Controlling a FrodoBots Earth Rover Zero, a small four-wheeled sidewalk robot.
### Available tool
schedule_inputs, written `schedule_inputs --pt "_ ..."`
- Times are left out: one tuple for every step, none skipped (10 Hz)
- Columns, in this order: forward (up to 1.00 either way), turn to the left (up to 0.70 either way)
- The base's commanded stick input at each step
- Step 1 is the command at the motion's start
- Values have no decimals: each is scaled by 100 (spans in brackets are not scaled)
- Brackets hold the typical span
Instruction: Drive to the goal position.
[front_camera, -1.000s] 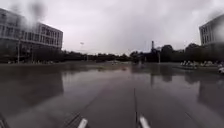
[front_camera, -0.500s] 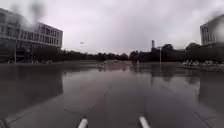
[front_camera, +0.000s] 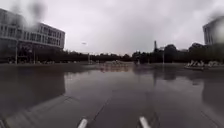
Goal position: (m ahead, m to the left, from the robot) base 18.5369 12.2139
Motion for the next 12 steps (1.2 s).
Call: schedule_inputs --pt "100 3" --pt "100 3" --pt "100 3" --pt "100 3" --pt "100 3" --pt "100 3" --pt "100 14" --pt "100 38" --pt "100 33" --pt "100 3" --pt "100 3" --pt "100 2"
